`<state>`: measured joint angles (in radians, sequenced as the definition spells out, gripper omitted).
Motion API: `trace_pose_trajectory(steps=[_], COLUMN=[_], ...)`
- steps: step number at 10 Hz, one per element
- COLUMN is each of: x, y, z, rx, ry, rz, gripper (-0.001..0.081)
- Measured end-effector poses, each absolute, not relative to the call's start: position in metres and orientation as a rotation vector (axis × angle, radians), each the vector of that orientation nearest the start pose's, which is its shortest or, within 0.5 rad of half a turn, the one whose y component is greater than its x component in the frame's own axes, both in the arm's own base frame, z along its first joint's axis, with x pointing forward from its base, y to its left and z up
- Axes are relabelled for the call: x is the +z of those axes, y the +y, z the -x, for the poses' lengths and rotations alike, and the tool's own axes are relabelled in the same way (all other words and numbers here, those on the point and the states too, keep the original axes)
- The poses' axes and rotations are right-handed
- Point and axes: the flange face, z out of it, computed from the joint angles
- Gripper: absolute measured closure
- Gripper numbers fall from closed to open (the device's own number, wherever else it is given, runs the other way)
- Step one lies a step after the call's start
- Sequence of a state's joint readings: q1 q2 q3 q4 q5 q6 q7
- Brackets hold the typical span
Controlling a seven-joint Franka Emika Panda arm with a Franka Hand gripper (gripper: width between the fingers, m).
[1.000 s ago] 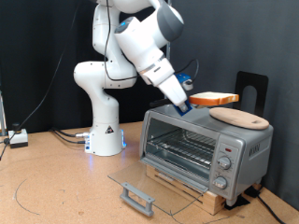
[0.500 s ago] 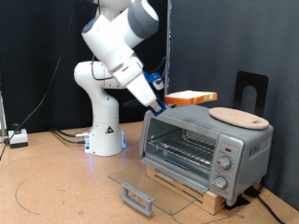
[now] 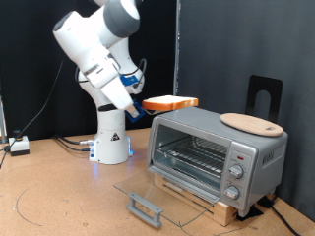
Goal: Make a piece of toast with the oven
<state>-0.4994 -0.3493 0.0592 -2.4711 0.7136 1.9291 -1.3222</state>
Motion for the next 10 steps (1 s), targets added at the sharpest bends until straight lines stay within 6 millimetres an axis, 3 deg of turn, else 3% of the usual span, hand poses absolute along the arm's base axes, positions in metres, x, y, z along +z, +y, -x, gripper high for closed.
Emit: trace_pose_trajectory(steps=[2,4,7,10], x=[0.417,0.405,0.366,0.335], y=[-0.142,-0.13,-0.105,-0.094], z=[-0.395,-0.391,-0.384,-0.384], rx=[-0.471,-0.448,-0.377,-0.361], ry=[-0.692,-0.759,-0.808,-0.793], rz=[2.457,2.427,2.494,2.551], gripper=[0.0408,0.0408,0.0408,0.0408])
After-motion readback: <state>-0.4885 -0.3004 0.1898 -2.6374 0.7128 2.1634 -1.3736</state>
